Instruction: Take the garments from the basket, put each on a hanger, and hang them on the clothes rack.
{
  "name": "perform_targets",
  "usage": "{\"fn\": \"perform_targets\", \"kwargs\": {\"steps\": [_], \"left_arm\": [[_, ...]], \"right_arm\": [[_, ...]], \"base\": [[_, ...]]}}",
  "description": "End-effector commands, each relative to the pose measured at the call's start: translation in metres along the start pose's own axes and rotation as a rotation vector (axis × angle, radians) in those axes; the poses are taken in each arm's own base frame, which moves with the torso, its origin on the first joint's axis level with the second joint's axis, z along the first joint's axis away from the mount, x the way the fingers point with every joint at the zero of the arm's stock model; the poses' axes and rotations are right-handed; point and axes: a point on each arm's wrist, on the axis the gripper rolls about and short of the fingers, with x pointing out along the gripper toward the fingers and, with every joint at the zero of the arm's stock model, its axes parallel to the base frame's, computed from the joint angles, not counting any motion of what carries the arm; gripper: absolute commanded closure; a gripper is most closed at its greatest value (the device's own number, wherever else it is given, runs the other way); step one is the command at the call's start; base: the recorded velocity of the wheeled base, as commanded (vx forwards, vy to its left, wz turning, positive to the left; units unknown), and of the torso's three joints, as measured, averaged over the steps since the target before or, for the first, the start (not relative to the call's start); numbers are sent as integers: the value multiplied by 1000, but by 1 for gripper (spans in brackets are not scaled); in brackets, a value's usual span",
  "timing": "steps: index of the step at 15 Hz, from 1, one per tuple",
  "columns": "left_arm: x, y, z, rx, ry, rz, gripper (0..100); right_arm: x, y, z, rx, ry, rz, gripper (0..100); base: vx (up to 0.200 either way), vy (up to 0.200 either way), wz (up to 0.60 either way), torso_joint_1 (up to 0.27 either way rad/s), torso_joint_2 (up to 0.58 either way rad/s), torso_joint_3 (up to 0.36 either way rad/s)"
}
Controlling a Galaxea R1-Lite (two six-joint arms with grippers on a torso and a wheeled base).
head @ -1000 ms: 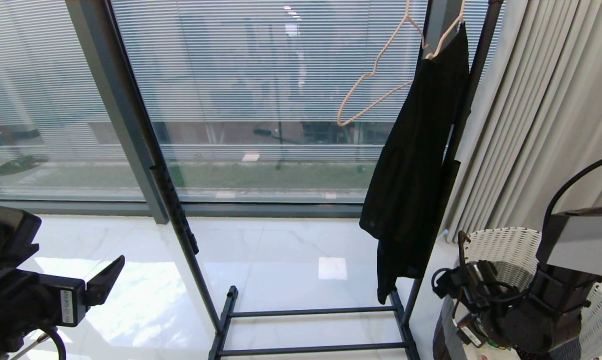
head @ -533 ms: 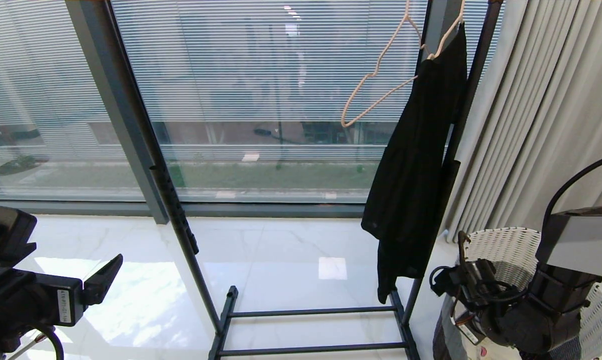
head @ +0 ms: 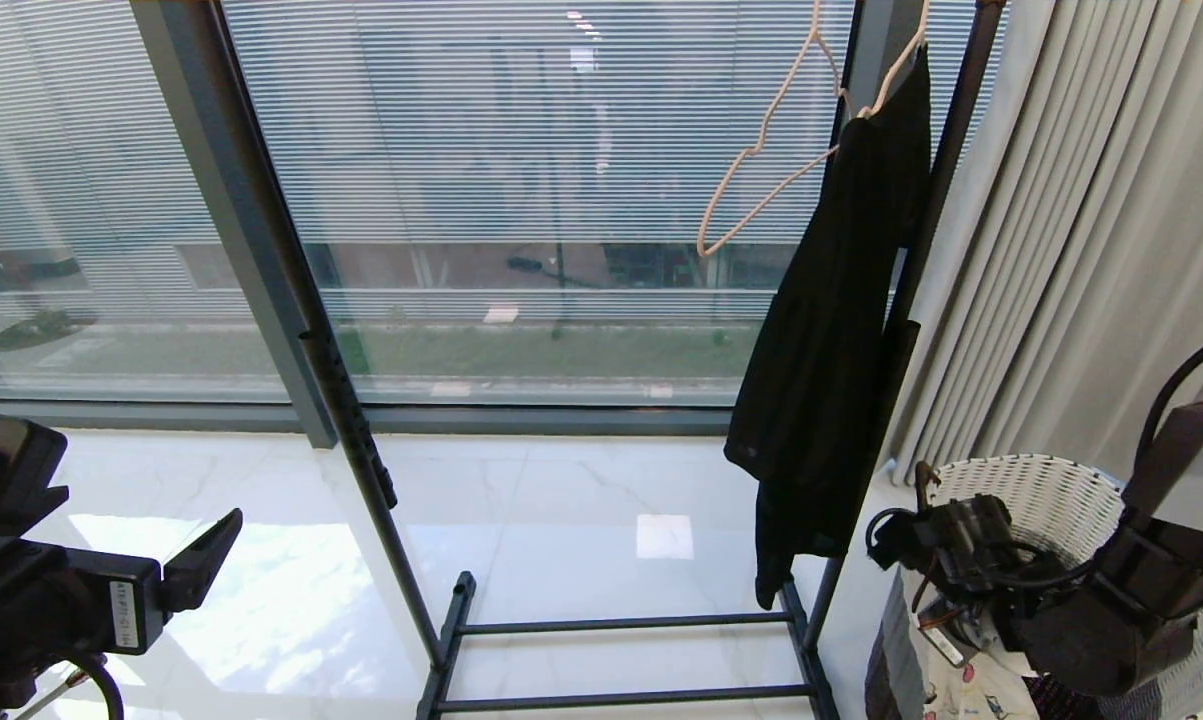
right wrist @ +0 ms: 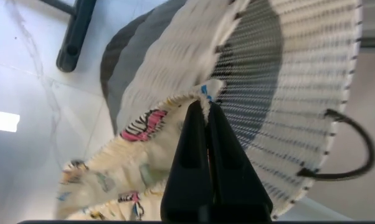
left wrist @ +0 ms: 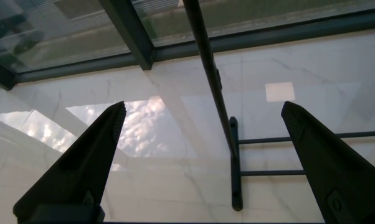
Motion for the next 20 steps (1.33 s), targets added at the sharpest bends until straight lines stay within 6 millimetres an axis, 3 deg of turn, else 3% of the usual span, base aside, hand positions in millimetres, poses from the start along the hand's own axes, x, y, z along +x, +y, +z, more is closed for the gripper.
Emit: {"fn": "perform_targets", "kwargs": {"steps": [1,4,8,11,16,20], "left_arm": [[0,0,0,0,-2,-1,0],[0,0,0,0,-3,-3,0],[-1,-4,1,12,-10,-32,0],[-4,-13,3,30,-33,-101,0],[-8,-21,5,47,-61,-174,0],[-13,-24,6,56,-83,-208,0]], "right_arm": [[-31,-35,25,68,-118,-61,100],[-76,-70,45,136,-231,-107,100],[-146,-111,47,193,-363,-164,100],[-187,-137,51,216,-462,-216,100],[-234,-169,67,216,-581,-283,100],[-250,-180,73,239,-621,-296,100]], "base": [[0,0,0,0,0,0],[0,0,0,0,0,0],[0,0,0,0,0,0],[0,0,0,0,0,0],[0,0,0,0,0,0],[0,0,0,0,0,0]]}}
